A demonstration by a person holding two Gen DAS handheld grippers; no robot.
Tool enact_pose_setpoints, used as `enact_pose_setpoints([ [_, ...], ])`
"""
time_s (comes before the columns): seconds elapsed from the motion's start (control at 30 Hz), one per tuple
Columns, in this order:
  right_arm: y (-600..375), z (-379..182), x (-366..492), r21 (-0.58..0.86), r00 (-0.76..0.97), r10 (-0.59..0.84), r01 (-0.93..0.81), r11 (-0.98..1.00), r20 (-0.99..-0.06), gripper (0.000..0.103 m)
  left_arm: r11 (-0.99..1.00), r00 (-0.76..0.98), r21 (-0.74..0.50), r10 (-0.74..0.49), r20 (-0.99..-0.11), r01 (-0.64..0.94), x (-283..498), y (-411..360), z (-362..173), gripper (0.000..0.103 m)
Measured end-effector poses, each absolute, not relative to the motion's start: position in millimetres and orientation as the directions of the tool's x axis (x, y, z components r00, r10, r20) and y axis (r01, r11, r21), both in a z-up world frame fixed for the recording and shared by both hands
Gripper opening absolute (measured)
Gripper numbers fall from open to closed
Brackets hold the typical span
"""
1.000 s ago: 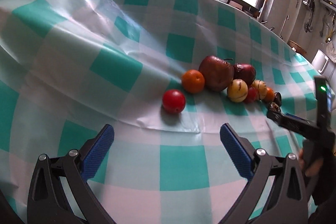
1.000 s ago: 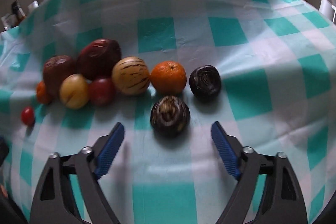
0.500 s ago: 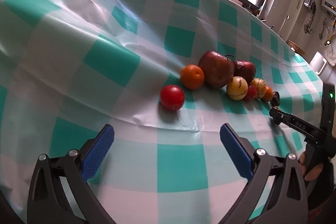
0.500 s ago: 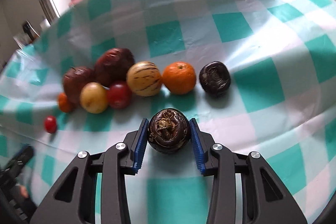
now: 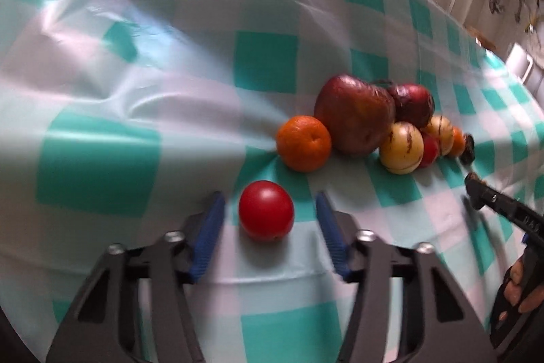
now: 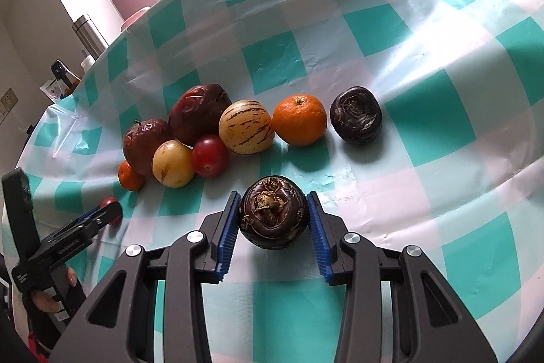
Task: Organize fruits
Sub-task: 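Grasp a dark brown fruit with the right tool while the left tool grasps a red tomato, then carry the dark brown fruit and the red tomato off the table toward the bin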
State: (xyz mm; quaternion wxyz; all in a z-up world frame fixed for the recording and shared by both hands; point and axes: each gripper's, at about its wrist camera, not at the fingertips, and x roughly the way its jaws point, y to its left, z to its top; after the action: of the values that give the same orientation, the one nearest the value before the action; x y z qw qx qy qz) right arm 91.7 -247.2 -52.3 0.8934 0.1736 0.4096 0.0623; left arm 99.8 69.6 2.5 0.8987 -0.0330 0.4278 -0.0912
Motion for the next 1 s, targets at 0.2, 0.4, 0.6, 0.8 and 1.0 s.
enact_pose_setpoints([
  [0.2,-247,-52,90,0.372,0.661,0.268,0.017,0.928,-0.701,0.04,0.978,0.645,-0.122,-0.205,-0.736,0.172,83,69,6,0.031],
  [0.4,-250,-52,86,0.393,0.674,0.288,0.004,0.919,-0.68,0.04,0.971,0.654,-0.179,-0.241,-0.717,0.162,53,75,7,0.031],
  [0.6,-247,-50,78,0.4,0.681,0.307,-0.022,0.916,-0.665,0.04,0.976,0.706,-0.165,-0.217,-0.674,0.143,24,76,16,0.031],
  [0.8,-234,-42,29,0.446,0.701,0.368,-0.079,0.891,-0.611,0.04,0.972,0.724,-0.165,-0.237,-0.647,0.17,2,73,27,0.031],
  [1.0,-226,-37,-9,0.503,0.695,0.43,-0.114,0.857,-0.576,0.04,0.979,0.752,-0.096,-0.198,-0.629,0.178,-28,60,36,0.031],
])
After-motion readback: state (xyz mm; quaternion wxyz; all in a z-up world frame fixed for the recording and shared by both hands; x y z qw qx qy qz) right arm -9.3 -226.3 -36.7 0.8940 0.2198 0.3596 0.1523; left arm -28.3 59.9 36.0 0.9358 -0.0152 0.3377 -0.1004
